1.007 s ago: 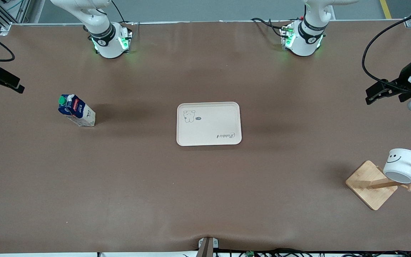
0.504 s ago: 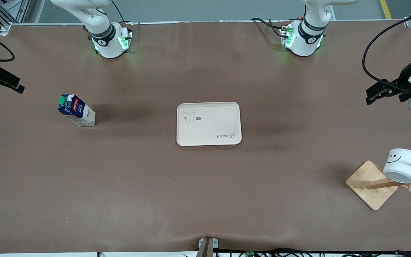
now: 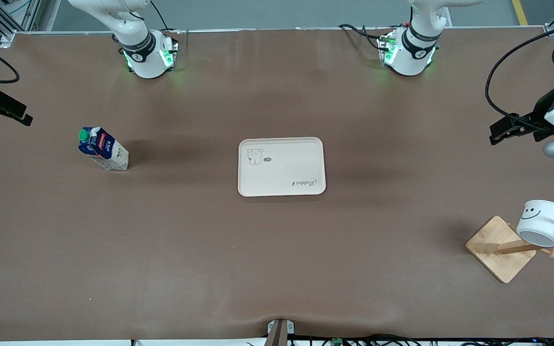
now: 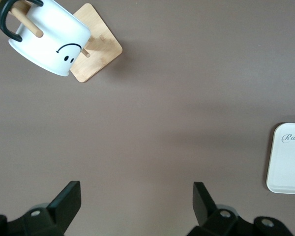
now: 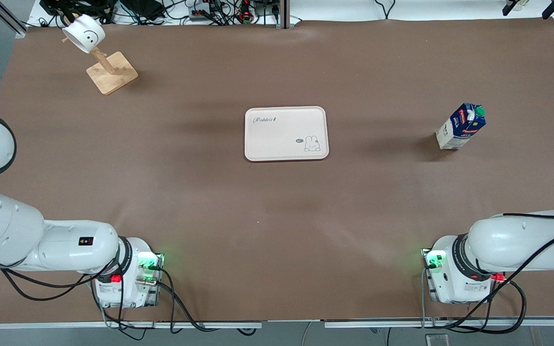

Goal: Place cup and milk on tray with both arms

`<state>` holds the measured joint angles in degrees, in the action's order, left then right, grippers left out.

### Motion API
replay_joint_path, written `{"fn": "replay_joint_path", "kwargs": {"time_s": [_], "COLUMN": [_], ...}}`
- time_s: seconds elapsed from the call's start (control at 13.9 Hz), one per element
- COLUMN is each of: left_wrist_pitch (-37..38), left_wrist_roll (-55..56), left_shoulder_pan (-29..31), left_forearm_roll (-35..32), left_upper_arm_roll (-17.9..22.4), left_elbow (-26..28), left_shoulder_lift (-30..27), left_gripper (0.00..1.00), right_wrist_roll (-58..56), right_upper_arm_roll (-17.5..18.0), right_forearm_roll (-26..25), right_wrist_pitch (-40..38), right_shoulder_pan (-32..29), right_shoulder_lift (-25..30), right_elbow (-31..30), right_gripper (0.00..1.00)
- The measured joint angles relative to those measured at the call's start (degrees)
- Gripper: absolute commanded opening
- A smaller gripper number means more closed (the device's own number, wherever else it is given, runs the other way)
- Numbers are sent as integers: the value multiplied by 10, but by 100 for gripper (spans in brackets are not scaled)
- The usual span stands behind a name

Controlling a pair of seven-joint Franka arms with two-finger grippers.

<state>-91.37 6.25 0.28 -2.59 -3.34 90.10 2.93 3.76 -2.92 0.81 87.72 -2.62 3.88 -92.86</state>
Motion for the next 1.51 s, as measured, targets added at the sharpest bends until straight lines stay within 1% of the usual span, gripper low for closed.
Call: {"fn": "replay_joint_path", "kwargs": {"time_s": [0.43, 0.72, 1.15, 1.37, 1.51], "left_wrist_pitch": [-1, -1, -3, -39, -104], "left_wrist_roll": [0, -1, -1, -1, 1], "left_shoulder_pan": [7, 29, 51, 72, 75], "left_forearm_roll": [0, 0, 0, 0, 0], "left_upper_arm_roll": [1, 1, 1, 1, 1], "left_elbow": [-4, -29, -31, -8, 35], "left_shoulder_lift": [24, 32, 36, 35, 28], "left_gripper": [100, 100, 100, 100, 100], "right_wrist_roll": [0, 1, 1, 1, 1], "right_upper_arm_roll": [0, 0, 0, 7, 10], "right_forearm_roll": [1, 1, 1, 3, 3], "right_wrist_pitch": [0, 1, 11, 14, 14], "right_shoulder_pan": [-18, -19, -29, -22, -16], "right_shoulder_lift": [-9, -14, -47, -57, -61], "right_elbow": [0, 0, 8, 27, 32], "right_gripper": [100, 100, 100, 100, 100]}}
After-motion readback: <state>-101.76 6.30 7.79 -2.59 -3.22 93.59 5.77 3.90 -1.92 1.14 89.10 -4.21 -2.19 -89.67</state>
